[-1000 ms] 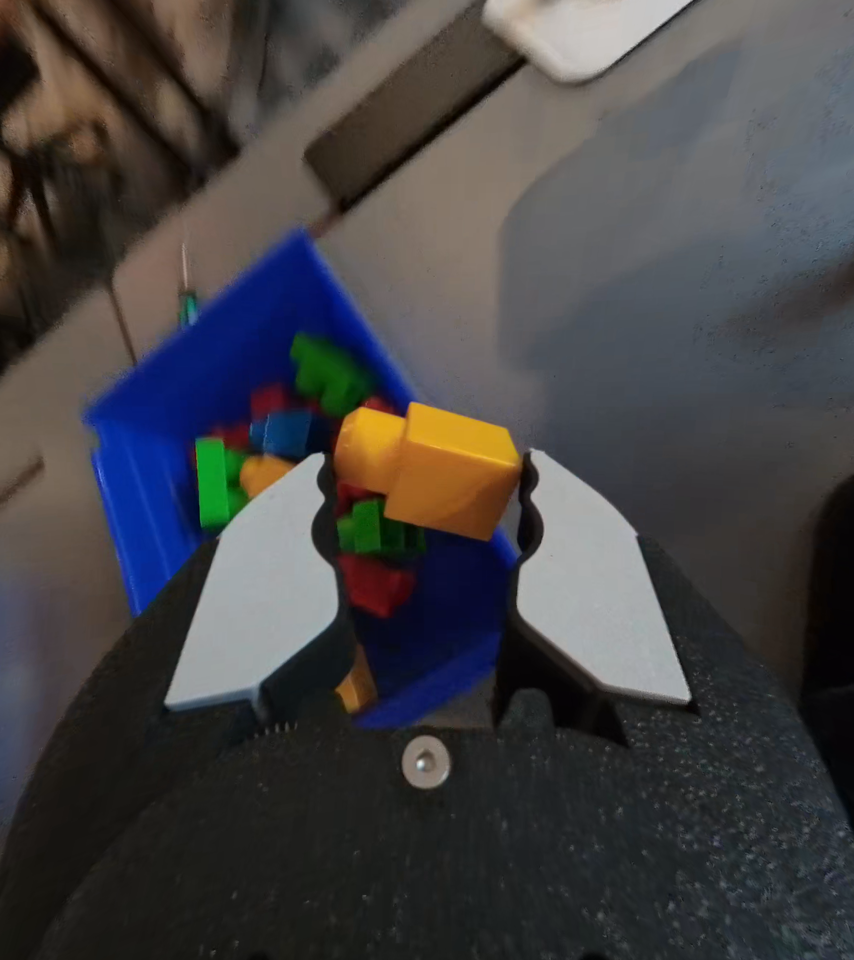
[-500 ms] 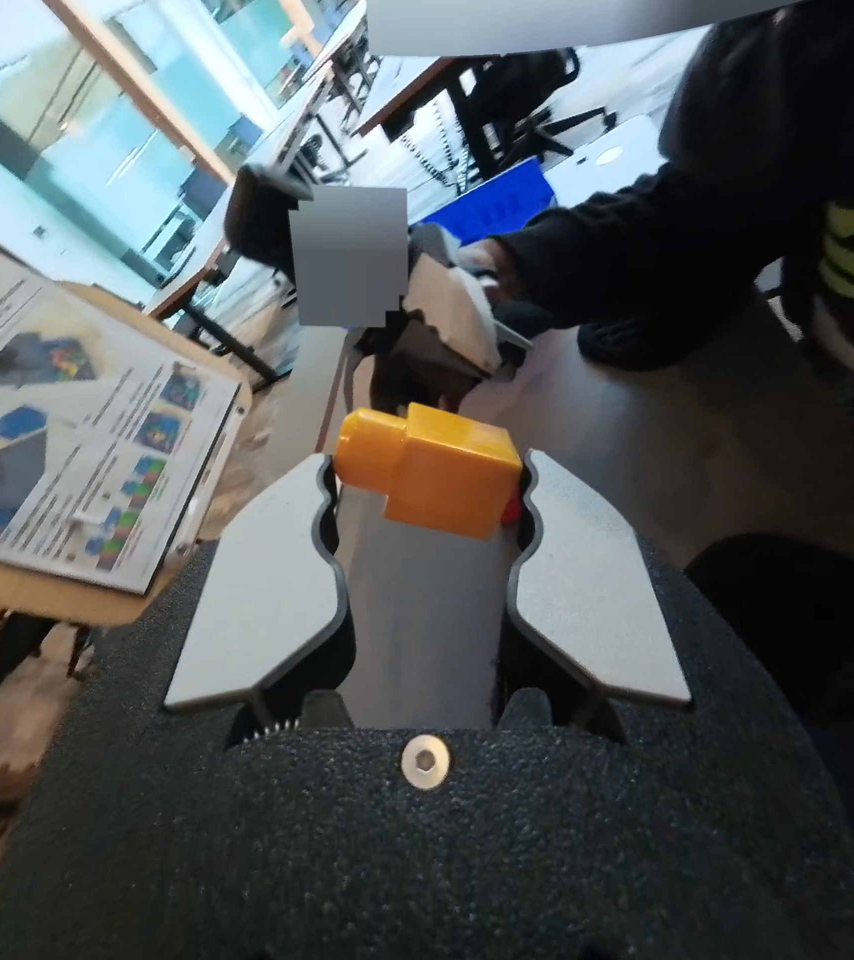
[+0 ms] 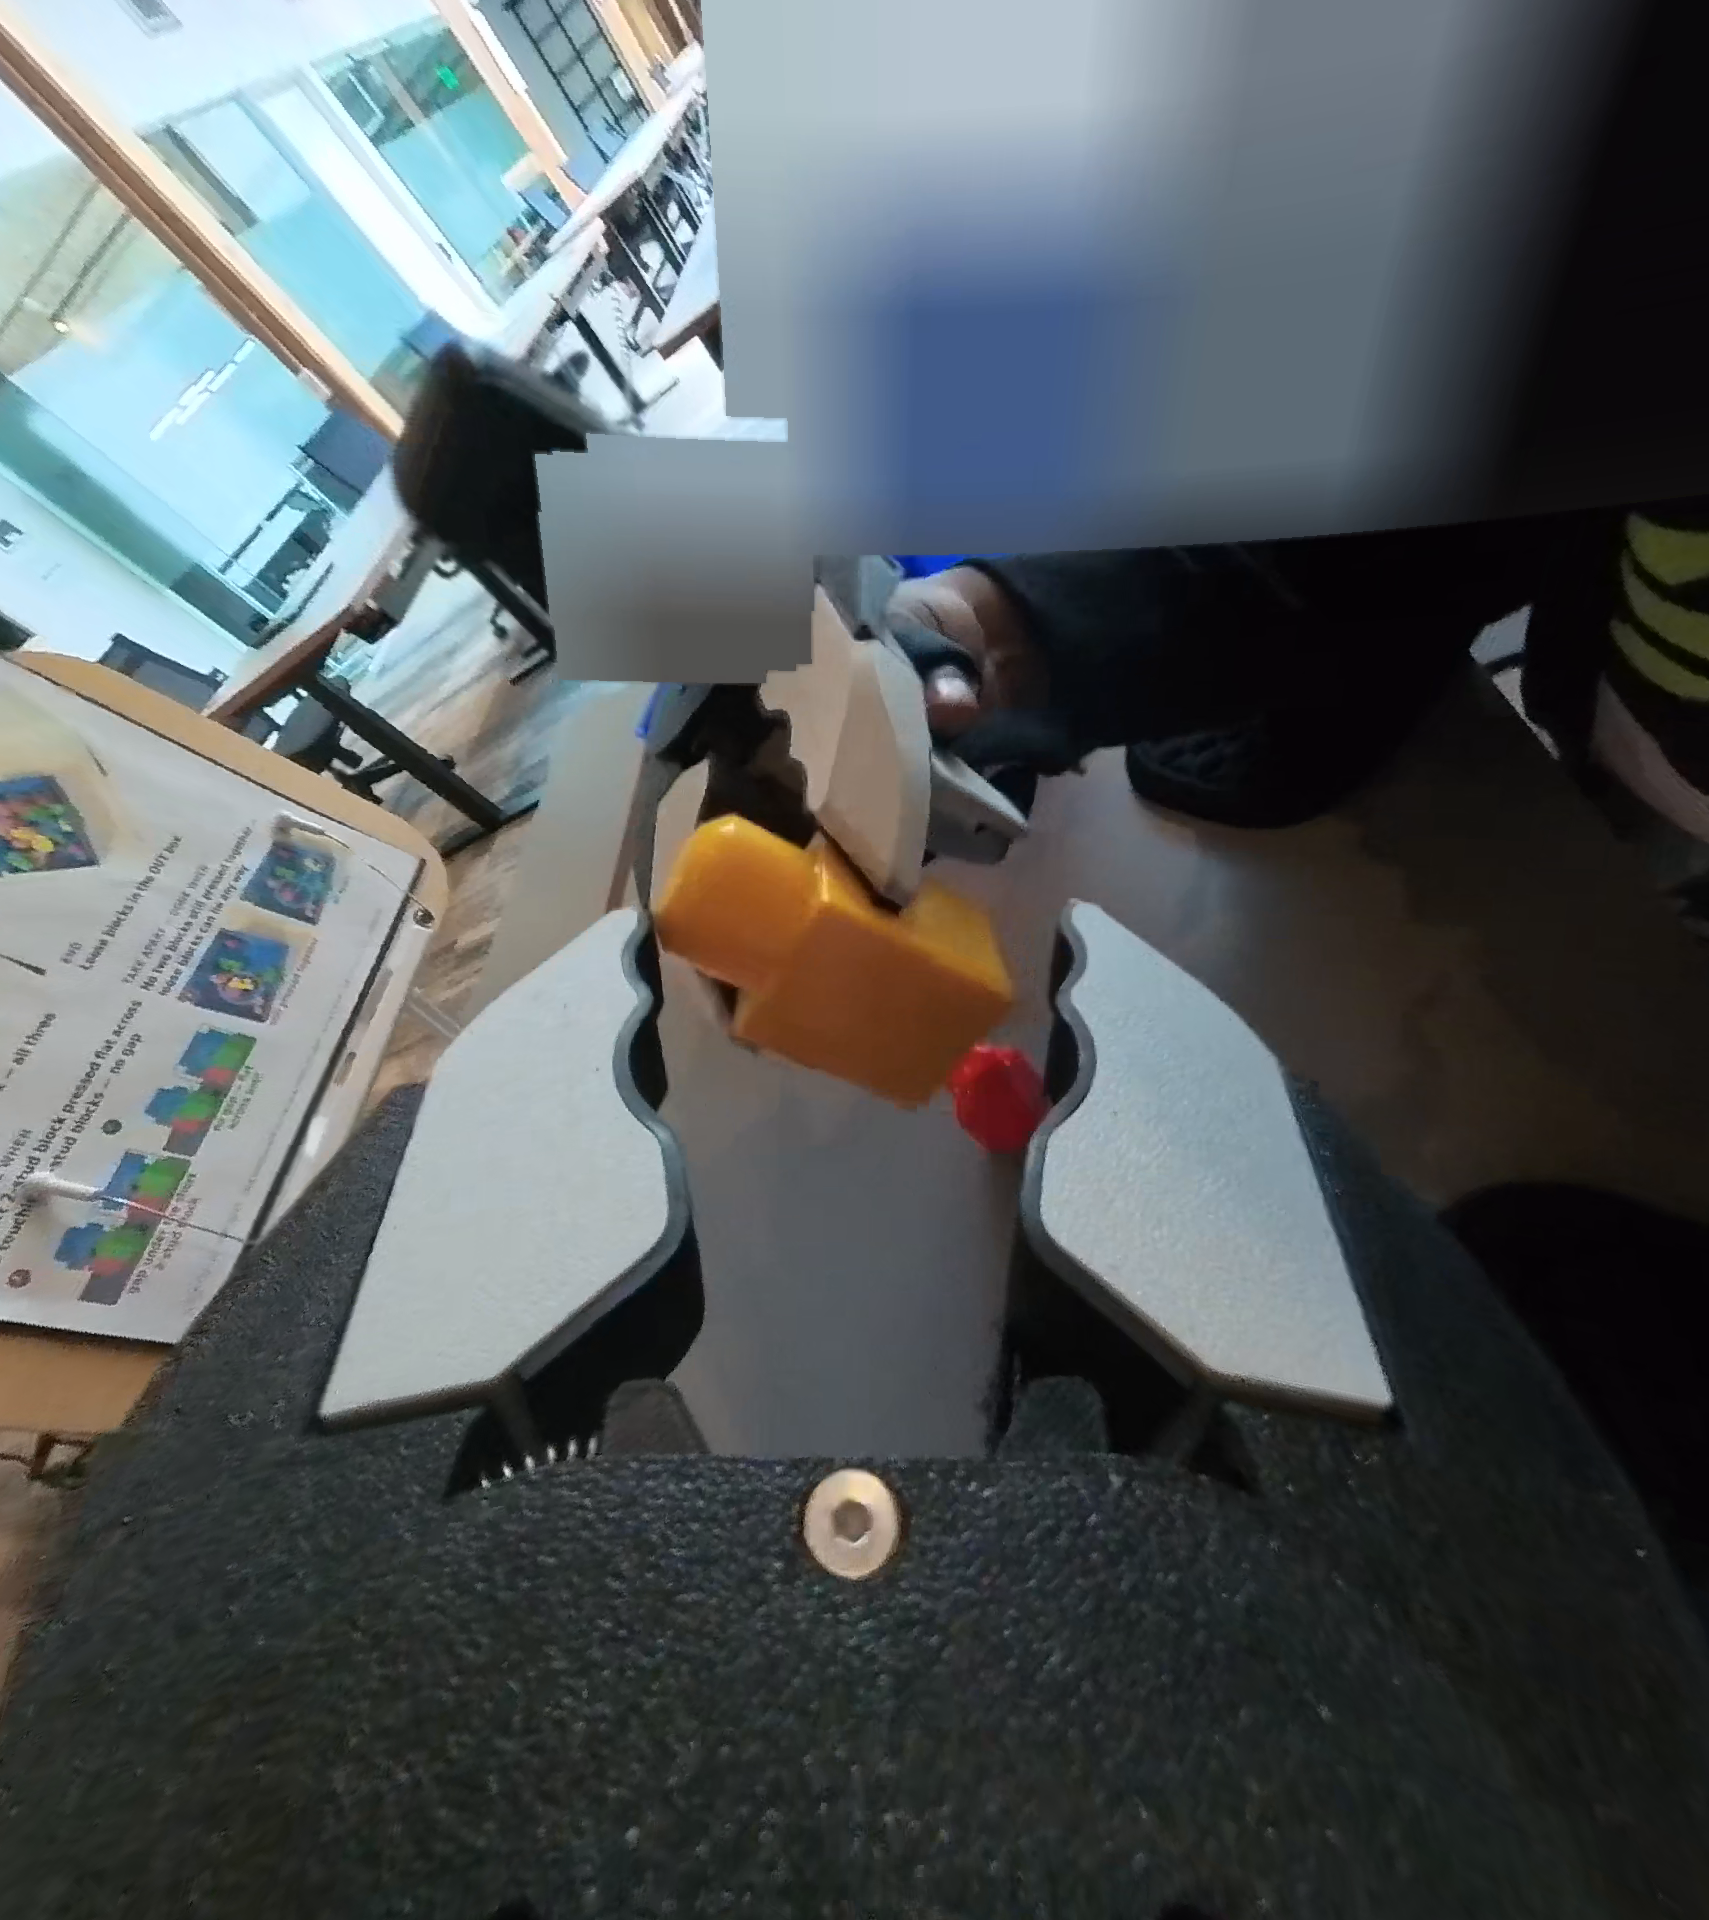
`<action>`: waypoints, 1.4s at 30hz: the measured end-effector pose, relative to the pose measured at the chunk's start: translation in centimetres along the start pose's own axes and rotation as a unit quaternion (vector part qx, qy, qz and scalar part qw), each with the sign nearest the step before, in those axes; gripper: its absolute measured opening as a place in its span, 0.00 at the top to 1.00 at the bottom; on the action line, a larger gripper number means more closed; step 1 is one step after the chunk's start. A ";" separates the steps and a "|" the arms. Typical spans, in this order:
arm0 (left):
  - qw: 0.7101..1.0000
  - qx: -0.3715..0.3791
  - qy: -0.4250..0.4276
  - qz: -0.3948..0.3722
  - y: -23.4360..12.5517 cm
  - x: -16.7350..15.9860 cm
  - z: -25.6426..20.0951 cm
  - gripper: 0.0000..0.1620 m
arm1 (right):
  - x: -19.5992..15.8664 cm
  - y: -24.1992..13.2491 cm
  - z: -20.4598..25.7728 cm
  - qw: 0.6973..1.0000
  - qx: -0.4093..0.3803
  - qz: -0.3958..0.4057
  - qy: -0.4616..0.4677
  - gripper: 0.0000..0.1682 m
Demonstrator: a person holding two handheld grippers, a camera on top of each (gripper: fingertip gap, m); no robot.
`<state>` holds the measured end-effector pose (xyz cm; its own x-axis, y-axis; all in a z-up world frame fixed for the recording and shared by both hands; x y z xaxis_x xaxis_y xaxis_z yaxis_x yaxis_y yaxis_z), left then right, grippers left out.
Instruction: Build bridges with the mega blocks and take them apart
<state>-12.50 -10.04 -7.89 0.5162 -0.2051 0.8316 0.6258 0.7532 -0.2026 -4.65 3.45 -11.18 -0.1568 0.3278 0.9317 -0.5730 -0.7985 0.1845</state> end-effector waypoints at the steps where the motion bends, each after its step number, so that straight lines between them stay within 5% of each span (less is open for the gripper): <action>1: 1.000 0.012 -0.006 -0.011 0.0 0.1 0.3 0.55 | 0.5 -0.3 0.2 0.999 -0.015 -0.009 -0.031 0.79; 10: 0.975 0.066 -0.198 -0.081 0.9 -0.8 3.9 0.53 | 4.6 -4.7 1.8 0.940 -0.173 -0.041 -0.290 0.79; 28: 0.969 0.015 -0.232 -0.083 5.0 -2.4 4.5 0.78 | 4.3 -4.9 1.8 0.944 -0.150 -0.009 -0.293 0.79; 42: 0.975 -0.020 -0.219 -0.032 5.6 -3.7 4.0 0.78 | 4.4 -6.2 2.7 0.929 -0.177 0.097 -0.310 0.73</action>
<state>-13.23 -2.52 -10.01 0.1810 0.0415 0.9826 0.6754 0.7210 -0.1548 0.35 8.48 -7.33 0.1464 -0.2471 0.9579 -0.8280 -0.5605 -0.0180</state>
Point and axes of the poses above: each gripper's, where its closed fingertips meet, y out along the fingers, x out of its top, z = x × y across the jaws, the point moved 9 cm from there along -y, back along the fingers, and after that the axes turned 7 degrees about -z, right-handed, at the moved point
